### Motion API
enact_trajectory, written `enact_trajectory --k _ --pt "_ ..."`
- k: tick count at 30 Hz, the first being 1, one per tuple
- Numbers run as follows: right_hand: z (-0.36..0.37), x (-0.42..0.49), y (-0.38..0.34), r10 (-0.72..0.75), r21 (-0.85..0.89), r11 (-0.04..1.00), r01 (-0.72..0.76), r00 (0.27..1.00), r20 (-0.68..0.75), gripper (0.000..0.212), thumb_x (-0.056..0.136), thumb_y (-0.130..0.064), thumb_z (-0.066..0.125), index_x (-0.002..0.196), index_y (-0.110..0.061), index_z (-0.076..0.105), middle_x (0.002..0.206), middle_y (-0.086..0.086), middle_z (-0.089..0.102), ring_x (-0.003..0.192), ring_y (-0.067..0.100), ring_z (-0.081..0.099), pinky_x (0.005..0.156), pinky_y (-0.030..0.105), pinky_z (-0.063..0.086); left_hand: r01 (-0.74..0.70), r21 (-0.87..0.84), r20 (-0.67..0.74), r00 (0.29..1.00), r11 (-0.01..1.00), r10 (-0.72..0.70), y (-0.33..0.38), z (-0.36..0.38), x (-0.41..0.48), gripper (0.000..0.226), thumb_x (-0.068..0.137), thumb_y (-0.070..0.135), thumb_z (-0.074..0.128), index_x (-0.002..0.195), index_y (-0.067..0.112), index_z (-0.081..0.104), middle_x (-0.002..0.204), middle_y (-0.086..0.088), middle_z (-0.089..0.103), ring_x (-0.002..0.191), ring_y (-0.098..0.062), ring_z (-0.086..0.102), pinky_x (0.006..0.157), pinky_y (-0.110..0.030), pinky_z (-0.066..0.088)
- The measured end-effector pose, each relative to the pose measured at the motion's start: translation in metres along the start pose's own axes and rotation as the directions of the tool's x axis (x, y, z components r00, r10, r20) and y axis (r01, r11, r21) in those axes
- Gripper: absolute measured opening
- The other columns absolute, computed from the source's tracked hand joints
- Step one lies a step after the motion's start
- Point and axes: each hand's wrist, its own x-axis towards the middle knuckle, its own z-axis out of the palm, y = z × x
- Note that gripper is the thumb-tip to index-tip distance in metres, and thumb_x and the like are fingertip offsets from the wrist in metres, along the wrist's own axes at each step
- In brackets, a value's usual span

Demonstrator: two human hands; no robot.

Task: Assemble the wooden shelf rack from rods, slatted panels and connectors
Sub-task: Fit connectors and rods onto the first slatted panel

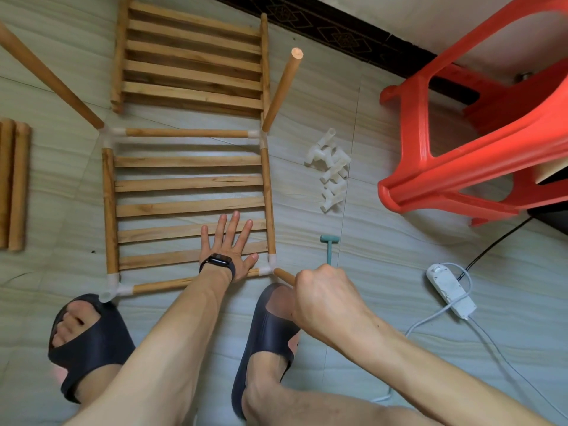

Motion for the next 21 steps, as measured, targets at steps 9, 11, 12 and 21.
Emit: enact_trajectory --k 9,11,12,21 --pt "0.009 0.003 -0.001 0.016 -0.014 1.000 -0.016 1.000 -0.006 0.035 0.088 -0.032 0.060 0.066 -0.017 0.037 0.065 0.003 0.037 0.072 0.032 0.047 0.062 0.030 0.040 -0.044 0.077 0.113 0.993 0.996 0.035 -0.003 -0.022 -0.007 0.088 0.098 0.064 0.033 0.149 0.035 -0.032 0.153 0.000 -0.046 0.147 -0.028 -0.033 0.119 -0.061 -0.009" --pt "0.002 0.002 -0.003 0.008 -0.048 0.999 -0.007 1.000 0.012 0.025 0.091 -0.032 0.061 0.076 -0.014 0.049 0.077 0.006 0.050 0.081 0.034 0.054 0.066 0.031 0.041 -0.044 0.066 0.147 0.989 0.997 0.034 -0.003 -0.032 -0.011 0.087 0.100 0.057 0.039 0.152 0.036 -0.027 0.157 0.001 -0.040 0.149 -0.027 -0.027 0.121 -0.061 -0.003" --pt "-0.004 0.003 -0.005 0.005 -0.085 0.996 -0.002 1.000 0.027 0.020 0.092 -0.031 0.061 0.089 -0.012 0.058 0.090 0.009 0.058 0.091 0.035 0.059 0.068 0.032 0.042 -0.035 0.055 0.161 0.987 0.998 0.026 -0.002 -0.038 -0.011 0.085 0.101 0.053 0.040 0.154 0.036 -0.024 0.159 0.001 -0.036 0.151 -0.027 -0.023 0.121 -0.061 0.002" --pt "-0.057 0.034 -0.042 -0.146 -0.311 0.938 0.154 0.988 0.047 0.046 0.100 -0.047 0.044 0.137 -0.023 0.054 0.129 0.007 0.059 0.117 0.032 0.056 0.080 0.041 0.047 0.016 0.051 0.031 0.999 0.999 -0.018 -0.058 -0.190 -0.051 0.059 0.103 0.052 0.033 0.147 0.015 0.046 0.148 -0.011 0.049 0.127 -0.030 0.052 0.104 -0.040 0.044"
